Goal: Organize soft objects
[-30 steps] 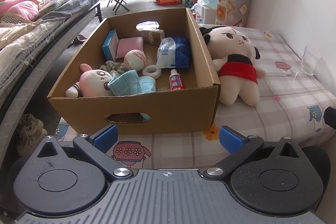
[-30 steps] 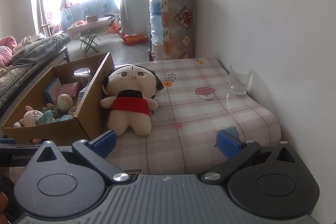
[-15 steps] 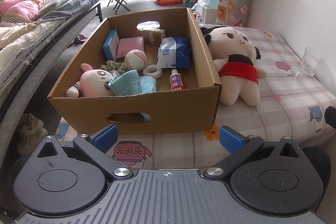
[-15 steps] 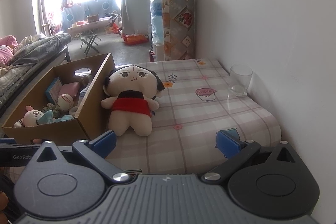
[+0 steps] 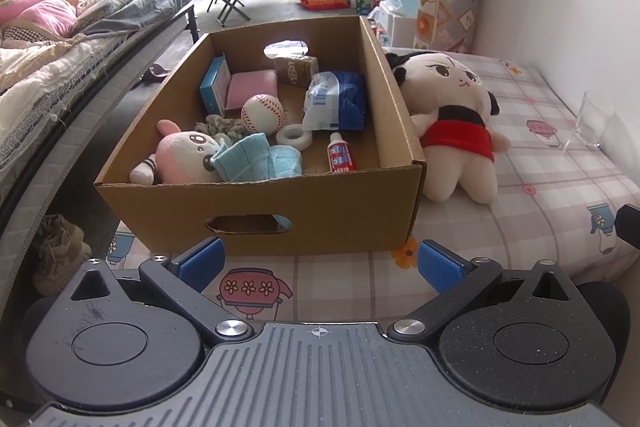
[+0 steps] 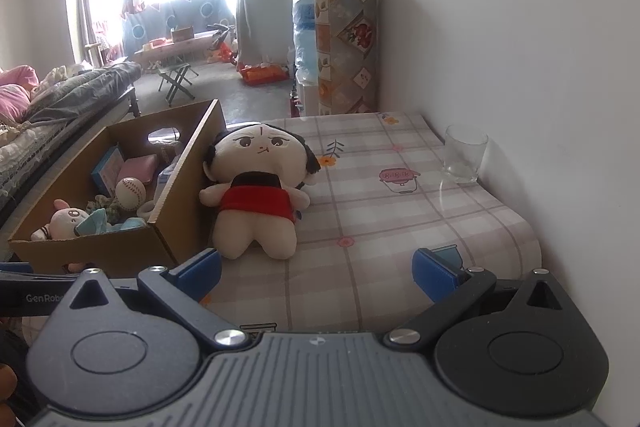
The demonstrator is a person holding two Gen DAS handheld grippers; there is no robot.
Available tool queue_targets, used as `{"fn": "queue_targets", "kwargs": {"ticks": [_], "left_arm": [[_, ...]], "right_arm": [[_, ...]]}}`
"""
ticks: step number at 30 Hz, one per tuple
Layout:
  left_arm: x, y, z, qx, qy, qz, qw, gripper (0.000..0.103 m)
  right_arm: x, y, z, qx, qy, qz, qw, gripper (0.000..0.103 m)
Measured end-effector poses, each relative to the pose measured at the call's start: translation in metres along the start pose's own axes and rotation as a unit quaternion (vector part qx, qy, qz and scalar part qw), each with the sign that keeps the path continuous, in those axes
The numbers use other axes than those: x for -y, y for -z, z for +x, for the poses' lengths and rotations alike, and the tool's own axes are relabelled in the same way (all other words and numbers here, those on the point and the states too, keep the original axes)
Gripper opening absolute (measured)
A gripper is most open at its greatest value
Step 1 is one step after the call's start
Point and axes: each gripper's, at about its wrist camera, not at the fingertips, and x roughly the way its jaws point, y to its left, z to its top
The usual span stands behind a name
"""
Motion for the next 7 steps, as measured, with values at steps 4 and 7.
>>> {"fn": "queue_targets", "kwargs": {"ticks": [4, 7], "left_arm": [[-0.0001, 0.0009, 0.0002, 0.000, -0.001, 0.000, 1.0000, 0.103], [0.0008, 0.0006, 0.0004, -0.002, 0.002, 0.002, 1.0000, 0.103]], "right_arm": [[0.0002, 0.0011, 0.0012, -0.003, -0.003, 0.001, 1.000, 0.103], [0.0001, 0.0005, 0.0018, -0.004, -0.004, -0.001, 1.000, 0.103]]}}
